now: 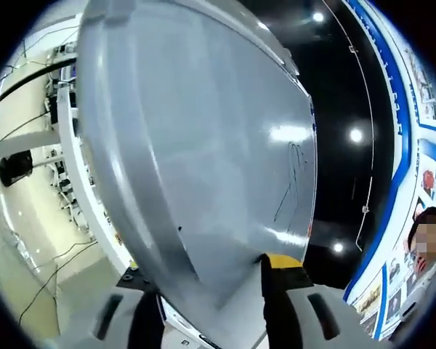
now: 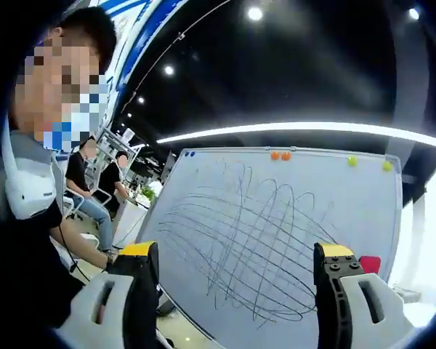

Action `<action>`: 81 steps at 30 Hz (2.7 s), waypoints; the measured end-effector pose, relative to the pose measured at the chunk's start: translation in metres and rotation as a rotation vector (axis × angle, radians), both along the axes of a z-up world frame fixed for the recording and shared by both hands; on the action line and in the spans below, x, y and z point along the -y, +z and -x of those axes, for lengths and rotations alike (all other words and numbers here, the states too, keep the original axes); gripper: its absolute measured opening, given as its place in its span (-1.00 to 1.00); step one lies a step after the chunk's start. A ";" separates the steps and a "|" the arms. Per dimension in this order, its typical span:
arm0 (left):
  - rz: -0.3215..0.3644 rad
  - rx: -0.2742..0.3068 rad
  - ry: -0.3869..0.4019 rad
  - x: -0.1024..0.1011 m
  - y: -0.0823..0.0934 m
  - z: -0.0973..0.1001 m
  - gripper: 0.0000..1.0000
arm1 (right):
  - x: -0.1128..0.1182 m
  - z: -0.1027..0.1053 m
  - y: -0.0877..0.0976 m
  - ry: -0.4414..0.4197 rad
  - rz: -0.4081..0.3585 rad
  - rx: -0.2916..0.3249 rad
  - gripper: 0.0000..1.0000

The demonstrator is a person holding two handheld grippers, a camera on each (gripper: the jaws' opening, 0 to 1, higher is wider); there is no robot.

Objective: Wipe the writing off the whiteboard with the eraser

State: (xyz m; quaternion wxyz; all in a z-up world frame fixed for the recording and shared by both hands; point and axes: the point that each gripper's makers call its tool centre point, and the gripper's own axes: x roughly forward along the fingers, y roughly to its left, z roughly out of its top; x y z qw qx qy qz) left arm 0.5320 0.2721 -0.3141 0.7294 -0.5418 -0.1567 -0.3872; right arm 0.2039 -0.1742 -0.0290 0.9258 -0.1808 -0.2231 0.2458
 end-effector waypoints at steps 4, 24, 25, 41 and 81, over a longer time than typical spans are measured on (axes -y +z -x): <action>0.020 0.022 -0.012 -0.004 0.000 0.004 0.04 | -0.004 0.022 0.012 0.040 0.019 0.001 0.78; -0.001 -0.037 -0.043 0.000 -0.002 -0.005 0.11 | 0.085 0.090 0.034 -0.398 0.321 -0.151 0.73; -0.005 -0.043 -0.044 0.000 -0.002 -0.006 0.11 | 0.094 0.091 0.033 -0.429 0.343 -0.179 0.73; -0.045 -0.059 -0.047 0.014 0.001 0.015 0.16 | 0.070 0.068 0.088 -0.352 0.408 -0.162 0.73; 0.030 0.104 -0.129 0.025 0.015 0.041 -0.05 | -0.038 -0.030 0.068 0.073 0.386 -0.296 0.72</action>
